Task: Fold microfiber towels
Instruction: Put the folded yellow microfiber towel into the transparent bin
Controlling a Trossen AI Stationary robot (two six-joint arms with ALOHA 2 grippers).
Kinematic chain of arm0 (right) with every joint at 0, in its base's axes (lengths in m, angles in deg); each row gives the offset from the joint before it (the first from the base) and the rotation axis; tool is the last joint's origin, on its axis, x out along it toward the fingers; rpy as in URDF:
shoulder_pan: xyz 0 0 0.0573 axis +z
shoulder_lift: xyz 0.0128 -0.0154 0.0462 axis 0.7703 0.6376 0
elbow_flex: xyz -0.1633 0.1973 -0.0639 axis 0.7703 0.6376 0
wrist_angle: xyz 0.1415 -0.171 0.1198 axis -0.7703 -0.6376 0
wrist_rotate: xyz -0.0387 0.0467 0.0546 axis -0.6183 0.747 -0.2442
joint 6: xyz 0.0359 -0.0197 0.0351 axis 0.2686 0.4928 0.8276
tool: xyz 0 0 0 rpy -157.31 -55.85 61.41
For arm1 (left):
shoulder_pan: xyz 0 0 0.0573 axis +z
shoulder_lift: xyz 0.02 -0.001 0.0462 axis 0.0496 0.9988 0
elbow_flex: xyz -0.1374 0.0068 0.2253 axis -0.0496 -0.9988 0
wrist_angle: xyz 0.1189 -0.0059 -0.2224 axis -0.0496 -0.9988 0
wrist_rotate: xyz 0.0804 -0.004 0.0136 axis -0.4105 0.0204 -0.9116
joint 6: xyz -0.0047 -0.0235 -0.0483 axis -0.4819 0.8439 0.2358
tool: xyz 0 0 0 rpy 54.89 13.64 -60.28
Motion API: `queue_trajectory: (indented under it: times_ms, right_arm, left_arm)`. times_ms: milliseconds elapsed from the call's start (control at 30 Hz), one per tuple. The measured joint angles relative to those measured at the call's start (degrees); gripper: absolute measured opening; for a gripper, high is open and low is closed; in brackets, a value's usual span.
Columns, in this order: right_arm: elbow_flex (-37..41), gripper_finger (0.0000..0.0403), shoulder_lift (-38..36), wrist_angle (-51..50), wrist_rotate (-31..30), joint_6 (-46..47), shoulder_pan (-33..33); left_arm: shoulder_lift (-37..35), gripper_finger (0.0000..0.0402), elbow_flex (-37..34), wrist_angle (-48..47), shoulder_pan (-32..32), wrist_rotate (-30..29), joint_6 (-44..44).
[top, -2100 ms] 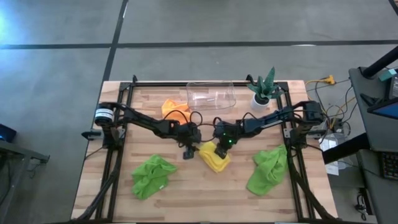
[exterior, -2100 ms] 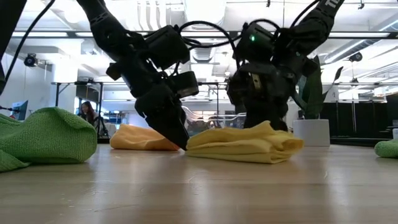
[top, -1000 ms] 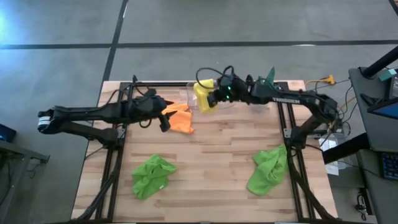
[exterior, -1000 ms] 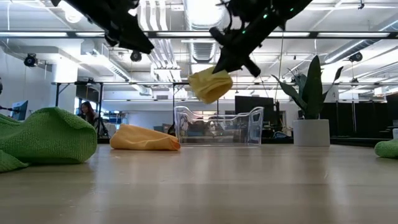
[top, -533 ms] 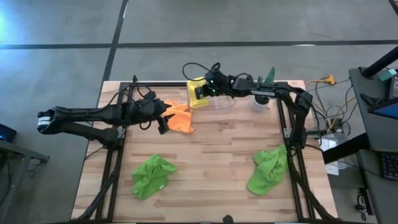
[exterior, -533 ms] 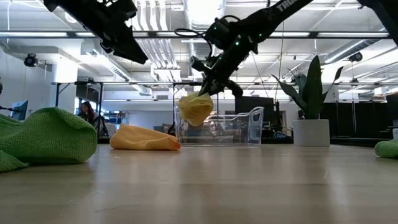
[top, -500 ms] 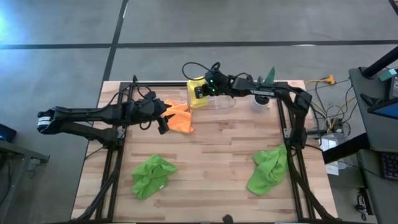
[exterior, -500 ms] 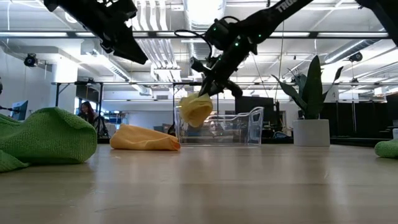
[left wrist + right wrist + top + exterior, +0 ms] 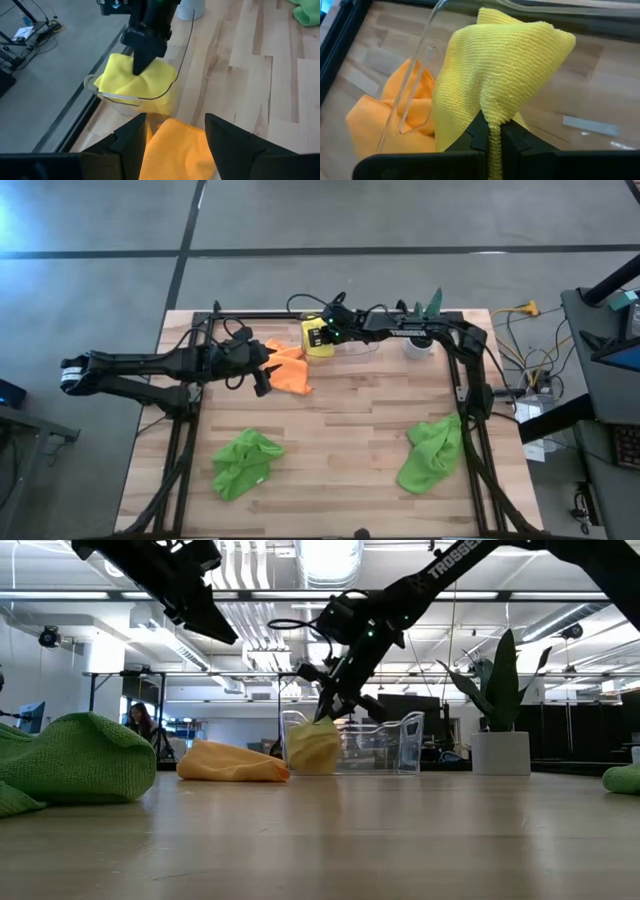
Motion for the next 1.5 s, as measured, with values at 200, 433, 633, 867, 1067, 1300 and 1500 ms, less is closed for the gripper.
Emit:
queue_trajectory:
  times_ms: [200,433,633,867,1067,1300,1500]
  right_arm:
    - [0.12,0.0012,1.21,-1.83,0.69,2.24,-0.09]
    - [0.11,0.0012,-2.36,2.18,1.34,2.75,0.44]
    - [0.11,0.0012,-6.17,2.0,-0.52,5.31,0.2]
    - [0.35,0.0012,-5.4,2.09,1.42,11.66,0.22]
    - [0.74,0.0012,-1.89,2.03,4.23,14.52,0.48]
    - [0.9,0.0012,0.16,0.86,4.44,14.33,0.28]
    - [0.9,0.0012,0.62,-3.3,3.96,10.67,0.09]
  left_arm:
    - [0.0,0.0185,0.0,0.0,0.0,0.03,-0.07]
    - [0.0,0.0185,0.0,0.02,0.0,0.17,-0.13]
    - [0.11,0.0185,0.0,0.08,0.0,1.21,-1.47]
    - [0.11,0.0185,0.0,0.13,0.13,1.2,-1.6]
    - [0.11,0.0185,0.0,0.21,0.13,1.19,-1.62]
    - [0.11,0.0185,0.0,0.24,0.13,1.18,-1.62]
    - [0.11,0.0185,-0.17,0.46,0.13,1.18,-1.64]
